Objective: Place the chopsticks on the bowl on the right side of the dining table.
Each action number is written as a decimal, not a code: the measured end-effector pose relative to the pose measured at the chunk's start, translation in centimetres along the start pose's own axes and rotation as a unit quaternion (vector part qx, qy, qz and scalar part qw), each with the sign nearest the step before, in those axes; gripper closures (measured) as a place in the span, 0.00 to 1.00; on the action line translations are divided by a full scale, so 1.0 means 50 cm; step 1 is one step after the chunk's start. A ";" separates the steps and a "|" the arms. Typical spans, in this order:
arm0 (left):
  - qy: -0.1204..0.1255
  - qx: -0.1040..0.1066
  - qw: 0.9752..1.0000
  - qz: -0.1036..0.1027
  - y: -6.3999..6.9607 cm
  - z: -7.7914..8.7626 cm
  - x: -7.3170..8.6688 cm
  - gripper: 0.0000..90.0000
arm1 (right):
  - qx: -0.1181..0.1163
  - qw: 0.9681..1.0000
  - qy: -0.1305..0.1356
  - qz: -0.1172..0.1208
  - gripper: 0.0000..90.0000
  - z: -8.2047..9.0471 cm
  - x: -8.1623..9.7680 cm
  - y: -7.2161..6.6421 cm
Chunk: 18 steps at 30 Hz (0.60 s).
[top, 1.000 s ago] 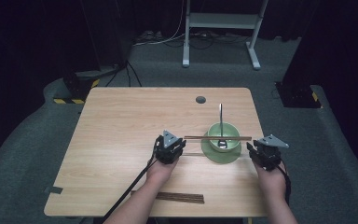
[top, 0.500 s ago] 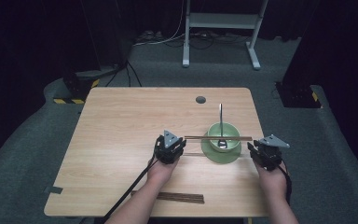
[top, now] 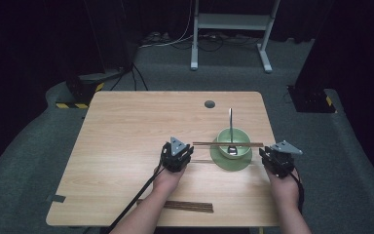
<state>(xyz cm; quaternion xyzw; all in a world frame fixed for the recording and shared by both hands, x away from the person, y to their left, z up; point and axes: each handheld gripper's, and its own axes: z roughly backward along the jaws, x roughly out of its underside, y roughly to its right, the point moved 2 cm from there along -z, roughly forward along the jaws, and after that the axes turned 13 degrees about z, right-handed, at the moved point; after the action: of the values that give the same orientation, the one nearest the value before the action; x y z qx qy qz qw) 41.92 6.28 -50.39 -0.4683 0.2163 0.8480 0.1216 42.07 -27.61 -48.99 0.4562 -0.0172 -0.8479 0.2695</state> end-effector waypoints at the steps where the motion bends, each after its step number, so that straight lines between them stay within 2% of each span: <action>1: 0.000 0.000 1.000 0.000 0.000 0.000 0.000 0.85 | 0.000 1.000 0.000 0.000 0.81 0.000 0.000 0.000; 3: 0.003 0.000 1.000 -0.002 0.001 0.000 -0.003 0.84 | 0.000 1.000 0.000 0.000 0.81 0.001 -0.003 0.000; 5: 0.004 0.000 1.000 0.004 0.000 -0.001 -0.006 0.84 | 0.001 1.000 0.000 0.002 0.81 0.001 -0.006 0.002; 18: -0.004 -0.011 1.000 -0.006 0.000 -0.011 -0.007 0.87 | 0.001 1.000 -0.002 0.004 0.83 -0.005 -0.007 0.003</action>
<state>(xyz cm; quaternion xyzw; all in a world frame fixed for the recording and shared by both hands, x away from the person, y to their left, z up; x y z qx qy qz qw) 42.52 5.99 -50.34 -0.4676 0.2037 0.8514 0.1224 42.48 -27.52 -48.83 0.4544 -0.0204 -0.8479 0.2724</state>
